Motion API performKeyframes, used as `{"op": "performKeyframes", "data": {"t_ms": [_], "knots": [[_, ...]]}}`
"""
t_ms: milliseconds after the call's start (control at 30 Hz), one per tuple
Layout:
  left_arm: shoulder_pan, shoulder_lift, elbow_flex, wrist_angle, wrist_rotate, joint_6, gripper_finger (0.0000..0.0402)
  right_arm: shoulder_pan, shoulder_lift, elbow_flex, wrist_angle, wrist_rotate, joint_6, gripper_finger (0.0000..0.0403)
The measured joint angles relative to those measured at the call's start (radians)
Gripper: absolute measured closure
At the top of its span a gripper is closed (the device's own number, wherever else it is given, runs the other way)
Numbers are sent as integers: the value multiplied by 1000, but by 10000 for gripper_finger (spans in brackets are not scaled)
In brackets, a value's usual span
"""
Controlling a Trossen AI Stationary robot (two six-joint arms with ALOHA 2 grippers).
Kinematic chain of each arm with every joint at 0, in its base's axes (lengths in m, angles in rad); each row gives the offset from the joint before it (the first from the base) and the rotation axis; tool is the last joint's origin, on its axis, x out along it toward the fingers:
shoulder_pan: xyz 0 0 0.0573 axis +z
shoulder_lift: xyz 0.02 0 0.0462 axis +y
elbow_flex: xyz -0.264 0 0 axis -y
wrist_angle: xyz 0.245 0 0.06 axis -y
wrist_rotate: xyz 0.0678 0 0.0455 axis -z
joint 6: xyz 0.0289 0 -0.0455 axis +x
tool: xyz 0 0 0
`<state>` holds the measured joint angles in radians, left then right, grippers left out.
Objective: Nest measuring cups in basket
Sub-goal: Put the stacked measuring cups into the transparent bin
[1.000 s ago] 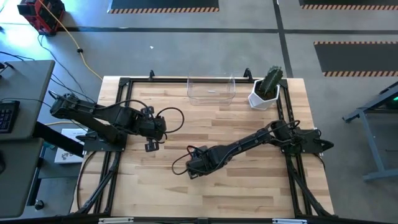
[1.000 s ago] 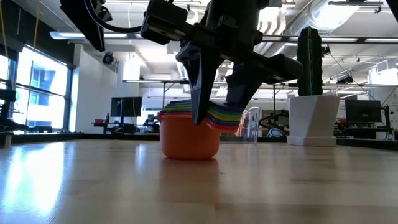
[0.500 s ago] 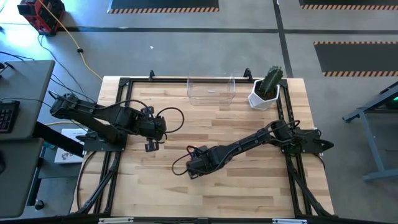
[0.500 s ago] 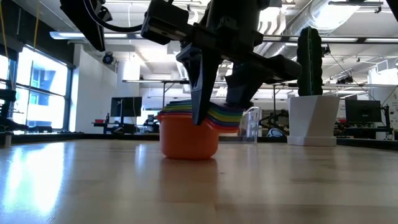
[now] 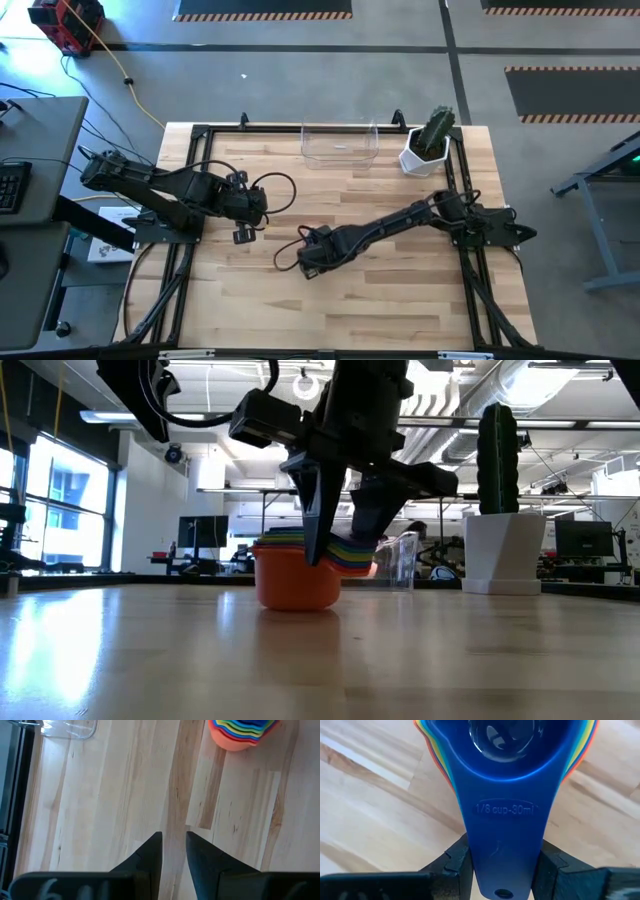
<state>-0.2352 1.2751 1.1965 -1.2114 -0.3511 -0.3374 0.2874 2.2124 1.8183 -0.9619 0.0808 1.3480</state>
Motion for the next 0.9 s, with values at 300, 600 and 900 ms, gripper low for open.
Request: {"op": "performKeyframes", "data": {"t_ms": [300,600,900], "knots": [[0,0,0,0,0,0,323,-52,0,0,-9,21,-73,279],[0,0,0,0,0,0,323,-104,-21,-1,-27,42,-164,279],[0,0,0,0,0,0,323,-153,-24,-1,-29,42,-265,279]]}}
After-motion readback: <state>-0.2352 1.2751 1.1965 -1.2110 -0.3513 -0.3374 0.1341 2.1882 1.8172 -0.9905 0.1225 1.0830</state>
